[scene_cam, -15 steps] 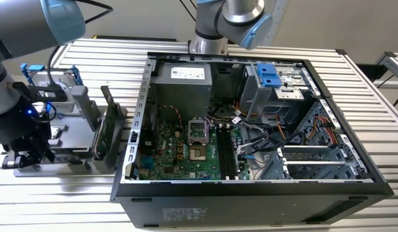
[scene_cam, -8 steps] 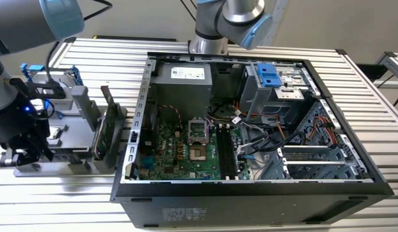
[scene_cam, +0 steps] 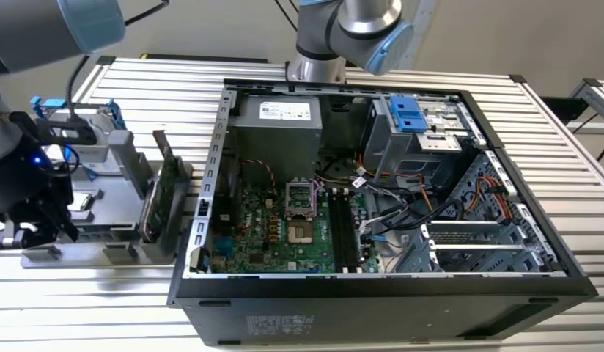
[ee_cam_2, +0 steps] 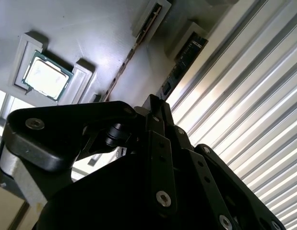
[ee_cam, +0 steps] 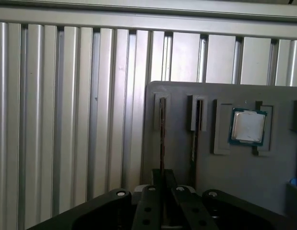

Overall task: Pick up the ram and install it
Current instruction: 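Pick up the ram and move it above insertion slot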

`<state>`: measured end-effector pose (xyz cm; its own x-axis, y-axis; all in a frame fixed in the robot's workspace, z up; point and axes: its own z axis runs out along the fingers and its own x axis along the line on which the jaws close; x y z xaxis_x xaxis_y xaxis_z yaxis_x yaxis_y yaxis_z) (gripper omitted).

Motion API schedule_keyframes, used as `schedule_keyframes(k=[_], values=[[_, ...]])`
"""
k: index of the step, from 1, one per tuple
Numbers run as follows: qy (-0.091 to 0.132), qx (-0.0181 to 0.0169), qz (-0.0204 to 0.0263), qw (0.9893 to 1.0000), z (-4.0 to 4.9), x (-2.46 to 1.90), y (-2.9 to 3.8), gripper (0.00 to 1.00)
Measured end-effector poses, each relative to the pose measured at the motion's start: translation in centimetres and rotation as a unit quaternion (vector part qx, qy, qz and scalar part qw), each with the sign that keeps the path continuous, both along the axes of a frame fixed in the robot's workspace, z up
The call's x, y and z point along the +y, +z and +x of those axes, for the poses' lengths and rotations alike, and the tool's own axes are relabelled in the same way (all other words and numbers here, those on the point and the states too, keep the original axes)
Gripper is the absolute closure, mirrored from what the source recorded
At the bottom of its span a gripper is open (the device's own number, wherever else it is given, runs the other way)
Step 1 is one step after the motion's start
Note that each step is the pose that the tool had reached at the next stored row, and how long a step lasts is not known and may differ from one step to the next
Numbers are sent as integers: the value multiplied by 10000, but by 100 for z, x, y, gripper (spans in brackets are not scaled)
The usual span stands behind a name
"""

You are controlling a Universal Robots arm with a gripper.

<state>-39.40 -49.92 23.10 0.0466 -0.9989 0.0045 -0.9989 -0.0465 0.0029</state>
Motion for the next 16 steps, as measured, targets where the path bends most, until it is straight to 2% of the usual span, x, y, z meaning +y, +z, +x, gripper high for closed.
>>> schedule_keyframes(k=[16], values=[[0,0,12,10000,-1,0,97,100]])
